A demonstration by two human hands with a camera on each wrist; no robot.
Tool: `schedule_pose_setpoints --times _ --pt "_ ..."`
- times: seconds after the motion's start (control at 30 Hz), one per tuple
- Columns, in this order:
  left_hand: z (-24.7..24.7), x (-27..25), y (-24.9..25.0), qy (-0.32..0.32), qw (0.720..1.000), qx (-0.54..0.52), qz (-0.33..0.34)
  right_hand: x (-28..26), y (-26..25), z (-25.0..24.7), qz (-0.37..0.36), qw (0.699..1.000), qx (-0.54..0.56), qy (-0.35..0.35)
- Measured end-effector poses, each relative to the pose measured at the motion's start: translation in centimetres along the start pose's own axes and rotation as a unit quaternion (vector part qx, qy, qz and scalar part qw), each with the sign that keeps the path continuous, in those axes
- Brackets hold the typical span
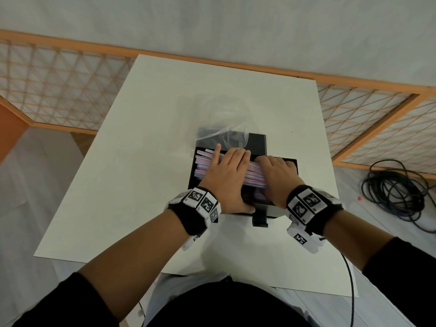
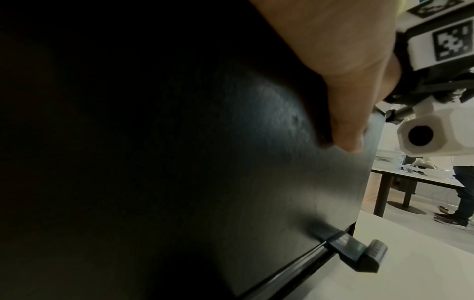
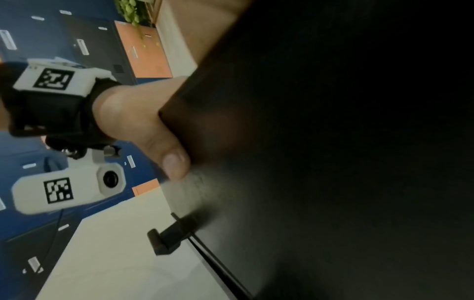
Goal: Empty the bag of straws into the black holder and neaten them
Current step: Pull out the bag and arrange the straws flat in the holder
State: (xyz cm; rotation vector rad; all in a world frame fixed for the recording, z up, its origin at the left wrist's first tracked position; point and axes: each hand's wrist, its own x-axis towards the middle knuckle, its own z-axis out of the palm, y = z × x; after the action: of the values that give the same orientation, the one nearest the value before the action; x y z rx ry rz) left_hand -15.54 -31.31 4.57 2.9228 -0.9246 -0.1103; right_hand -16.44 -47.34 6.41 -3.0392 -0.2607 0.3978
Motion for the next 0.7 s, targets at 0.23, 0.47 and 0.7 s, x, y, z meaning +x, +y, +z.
schedule_pose_setpoints --times 0.23,0.47,0.7 --pt "0.0 0.1 -0.1 0.003 1.0 -0.002 0.009 -1.5 1.5 -1.1 -0.035 0.988 0.148 0.02" --pt "-0.1 -0.1 0.0 -0.017 1.0 -0.005 0.007 0.0 0.8 0.1 -0.037 0.997 -0.039 -0.057" --pt "0.0 0.0 -0.1 -0.02 1.0 -0.011 0.007 -1.2 2.0 -0.4 -0.089 0.994 0.06 0.017"
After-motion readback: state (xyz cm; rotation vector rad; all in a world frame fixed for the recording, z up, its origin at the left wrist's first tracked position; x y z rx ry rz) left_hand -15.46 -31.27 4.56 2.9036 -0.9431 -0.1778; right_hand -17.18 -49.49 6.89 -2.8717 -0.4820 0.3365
